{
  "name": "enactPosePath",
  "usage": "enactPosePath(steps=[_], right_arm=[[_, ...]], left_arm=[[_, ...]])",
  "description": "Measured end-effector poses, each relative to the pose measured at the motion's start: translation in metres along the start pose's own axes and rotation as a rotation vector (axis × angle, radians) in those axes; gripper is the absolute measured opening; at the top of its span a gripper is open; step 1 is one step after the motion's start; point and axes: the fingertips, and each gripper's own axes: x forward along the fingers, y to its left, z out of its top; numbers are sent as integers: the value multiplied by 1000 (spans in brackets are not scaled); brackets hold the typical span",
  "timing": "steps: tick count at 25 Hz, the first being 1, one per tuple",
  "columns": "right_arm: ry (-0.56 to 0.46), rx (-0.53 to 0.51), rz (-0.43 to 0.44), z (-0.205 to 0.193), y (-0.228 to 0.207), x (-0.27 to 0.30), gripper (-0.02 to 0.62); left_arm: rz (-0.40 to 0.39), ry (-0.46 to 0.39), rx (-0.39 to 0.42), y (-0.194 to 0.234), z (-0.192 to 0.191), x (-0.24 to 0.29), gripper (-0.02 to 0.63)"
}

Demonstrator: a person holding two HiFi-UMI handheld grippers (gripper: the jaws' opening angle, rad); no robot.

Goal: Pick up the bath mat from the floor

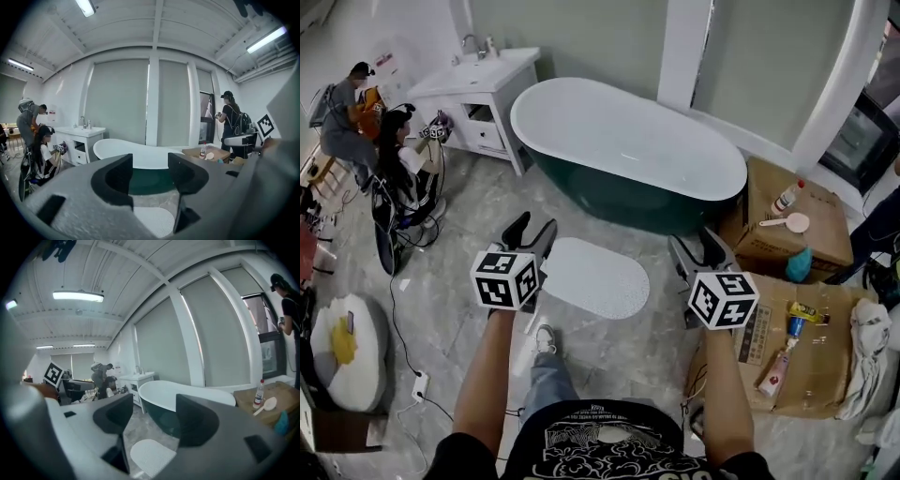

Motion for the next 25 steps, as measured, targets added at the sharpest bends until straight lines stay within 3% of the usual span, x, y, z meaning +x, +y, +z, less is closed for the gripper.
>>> enactPosePath(steps=[8,15,25], right_arm=[[-11,39,-168,29,34,108,278],[-20,46,-285,50,53,174,278],[14,59,-351,38,41,193,282]], left_arm=[[-158,32,33,115,35,92,242],[-270,27,40,180,60,159,244],[-326,53,25,192,50,208,242]])
